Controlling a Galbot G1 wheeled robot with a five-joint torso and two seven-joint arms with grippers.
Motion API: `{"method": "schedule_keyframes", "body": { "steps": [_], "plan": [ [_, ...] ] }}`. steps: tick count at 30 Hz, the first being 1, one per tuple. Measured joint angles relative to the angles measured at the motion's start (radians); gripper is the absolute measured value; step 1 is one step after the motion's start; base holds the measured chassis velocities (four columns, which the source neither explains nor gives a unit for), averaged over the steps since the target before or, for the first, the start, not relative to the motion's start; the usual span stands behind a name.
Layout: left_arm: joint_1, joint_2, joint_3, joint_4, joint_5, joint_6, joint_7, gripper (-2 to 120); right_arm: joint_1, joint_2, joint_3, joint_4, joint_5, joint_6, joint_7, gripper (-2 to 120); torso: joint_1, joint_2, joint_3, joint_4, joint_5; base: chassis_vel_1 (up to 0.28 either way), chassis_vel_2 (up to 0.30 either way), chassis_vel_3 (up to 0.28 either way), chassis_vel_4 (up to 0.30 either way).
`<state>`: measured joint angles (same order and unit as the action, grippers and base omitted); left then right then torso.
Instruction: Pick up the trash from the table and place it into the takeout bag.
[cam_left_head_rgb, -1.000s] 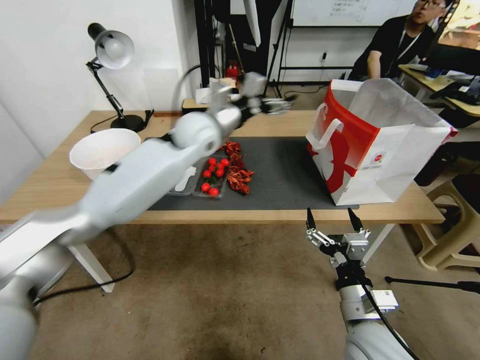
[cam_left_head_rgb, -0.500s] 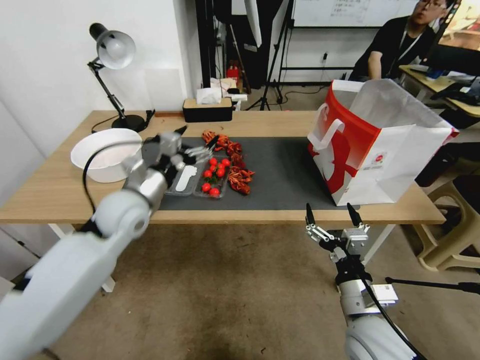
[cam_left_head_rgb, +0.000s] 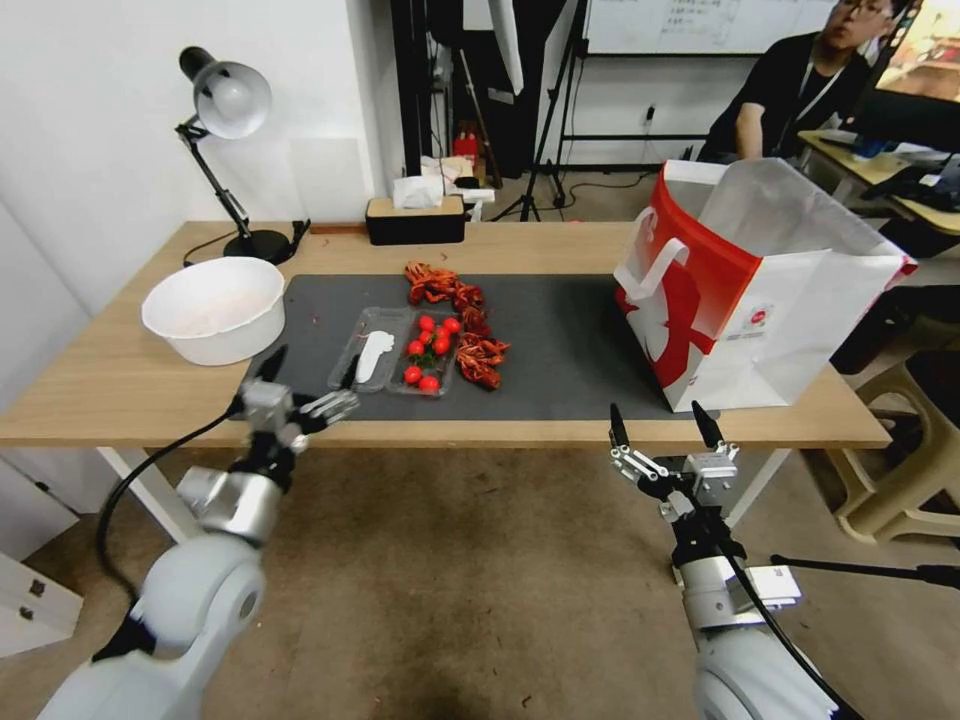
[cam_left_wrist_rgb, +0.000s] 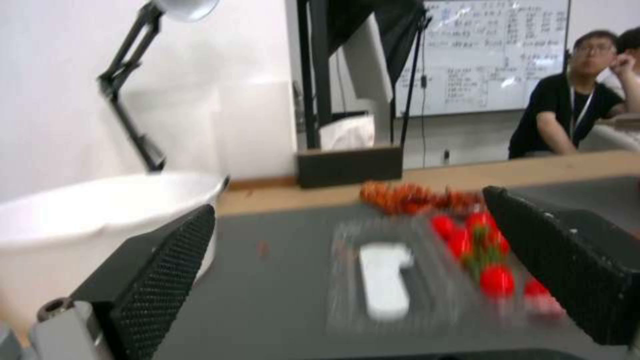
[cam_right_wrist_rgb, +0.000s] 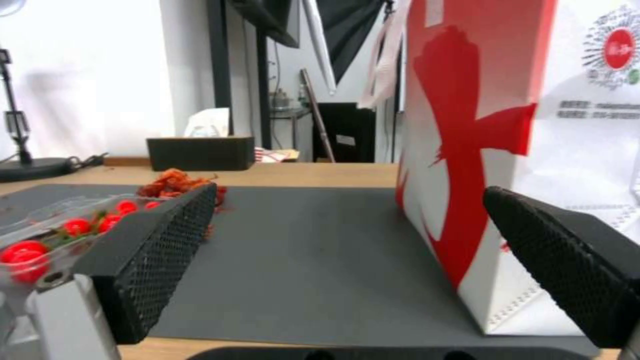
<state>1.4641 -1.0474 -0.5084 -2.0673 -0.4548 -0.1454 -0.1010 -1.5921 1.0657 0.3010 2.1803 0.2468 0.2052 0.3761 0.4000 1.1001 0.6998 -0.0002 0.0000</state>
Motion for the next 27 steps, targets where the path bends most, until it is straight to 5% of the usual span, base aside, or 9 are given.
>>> {"method": "schedule_keyframes", "body": {
  "steps": [14,20,27],
  "plan": [
    [0.277,-0.075,-0.142,-0.010,-0.009,-0.197,0.085,100,-0.014,0.000,0.004,-0.003,0.037,0.012,-0.074,100,0.000,0.000,0.000,0.0003,0.0003,0.000,0.000,0.000,0.000],
    [0.275,-0.144,-0.076,0.033,0.063,-0.237,0.062,100,-0.032,0.008,0.008,-0.015,0.063,0.028,-0.120,100,0.000,0.000,0.000,0.0001,0.0001,0.000,0.000,0.000,0.000],
    [0.257,-0.147,-0.060,0.056,0.069,-0.249,0.058,100,-0.077,0.024,0.009,-0.010,0.087,0.006,-0.119,100,0.000,0.000,0.000,0.0002,0.0001,0.000,0.000,0.000,0.000]
  ]
}}
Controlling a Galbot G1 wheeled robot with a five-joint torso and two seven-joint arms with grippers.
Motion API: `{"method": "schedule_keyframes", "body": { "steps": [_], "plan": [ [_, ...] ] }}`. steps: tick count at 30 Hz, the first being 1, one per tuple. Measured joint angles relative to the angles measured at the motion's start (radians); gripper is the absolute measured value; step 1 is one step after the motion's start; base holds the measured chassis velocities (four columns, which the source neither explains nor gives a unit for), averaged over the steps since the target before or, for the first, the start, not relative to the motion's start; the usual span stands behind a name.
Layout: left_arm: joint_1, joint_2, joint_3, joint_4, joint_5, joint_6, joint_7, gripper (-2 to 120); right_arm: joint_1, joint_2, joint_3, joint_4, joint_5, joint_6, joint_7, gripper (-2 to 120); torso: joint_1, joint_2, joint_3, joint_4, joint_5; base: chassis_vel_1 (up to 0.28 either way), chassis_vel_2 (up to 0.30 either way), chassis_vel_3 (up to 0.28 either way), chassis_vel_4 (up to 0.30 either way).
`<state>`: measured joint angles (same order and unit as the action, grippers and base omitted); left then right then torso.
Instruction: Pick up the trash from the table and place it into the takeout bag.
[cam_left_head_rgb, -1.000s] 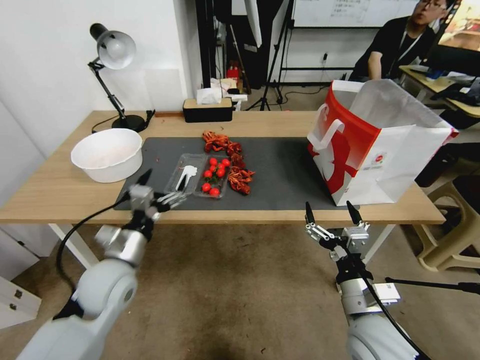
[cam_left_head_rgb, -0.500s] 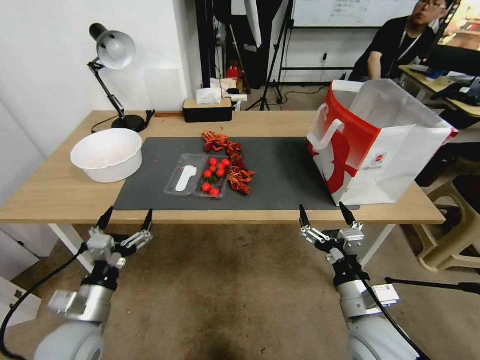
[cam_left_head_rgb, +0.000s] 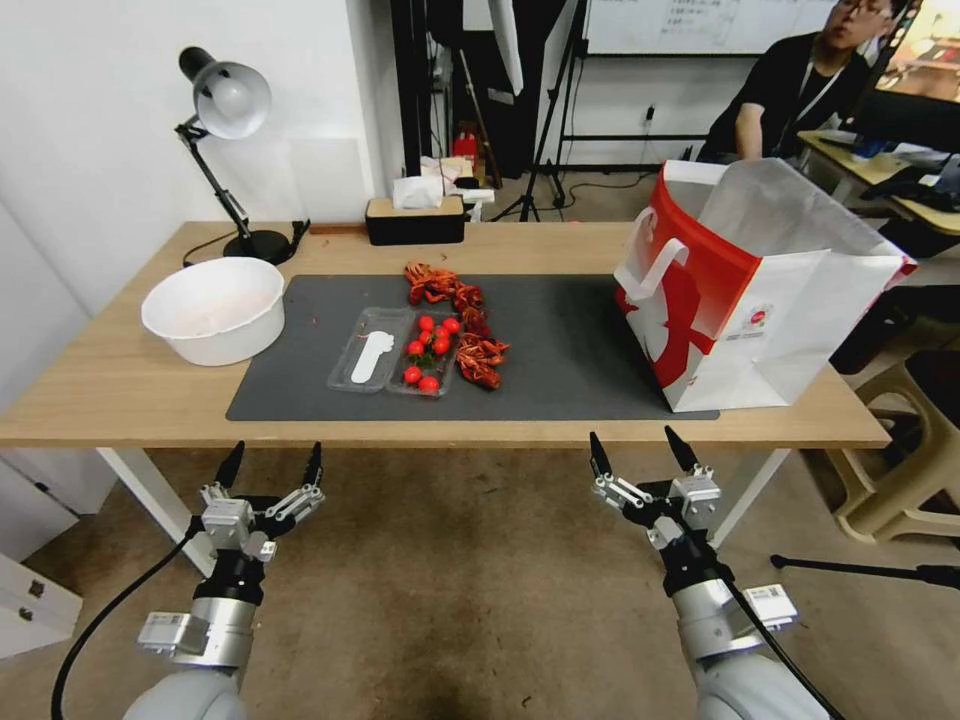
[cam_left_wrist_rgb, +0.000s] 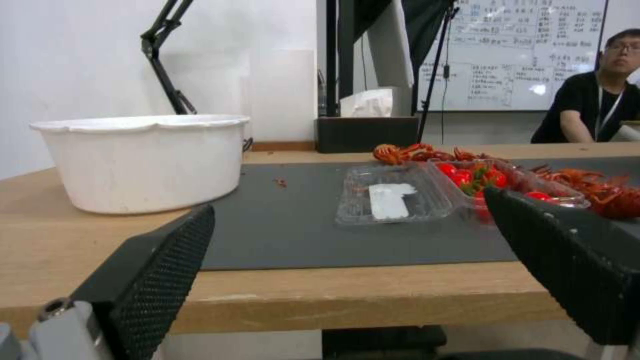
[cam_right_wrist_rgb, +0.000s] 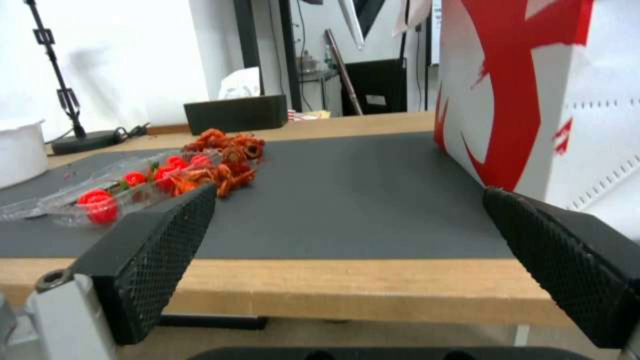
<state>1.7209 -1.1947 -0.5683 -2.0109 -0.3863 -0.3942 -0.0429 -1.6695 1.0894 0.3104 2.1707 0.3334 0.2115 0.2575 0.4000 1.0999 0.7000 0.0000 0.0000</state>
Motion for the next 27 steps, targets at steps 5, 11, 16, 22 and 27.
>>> {"method": "schedule_keyframes", "body": {
  "steps": [5,11,16,22,27],
  "plan": [
    [0.000,0.003,0.000,0.005,-0.006,-0.007,0.002,100,-0.015,0.013,-0.001,-0.001,-0.010,-0.002,0.005,100,0.000,0.000,0.000,0.0000,-0.0001,0.000,0.000,0.000,0.000],
    [0.002,0.006,-0.001,0.008,-0.010,-0.010,0.008,100,-0.017,0.019,-0.002,-0.002,-0.017,-0.003,0.013,100,0.000,0.000,0.000,0.0000,-0.0001,0.000,0.000,0.000,0.000],
    [0.002,0.007,-0.001,0.008,-0.011,-0.010,0.009,100,-0.017,0.019,-0.003,-0.002,-0.018,-0.003,0.014,100,0.000,0.000,0.000,0.0000,-0.0001,0.000,0.000,0.000,0.000],
    [0.002,0.007,-0.001,0.008,-0.011,-0.010,0.009,100,-0.017,0.019,-0.003,-0.002,-0.018,-0.004,0.014,100,0.000,0.000,0.000,0.0000,-0.0001,0.000,0.000,0.000,0.000],
    [0.002,0.008,-0.001,0.008,-0.011,-0.009,0.009,100,-0.017,0.019,-0.003,-0.003,-0.018,-0.004,0.014,100,0.000,0.000,0.000,0.0000,0.0000,0.000,0.000,0.000,0.000]
  ]
}}
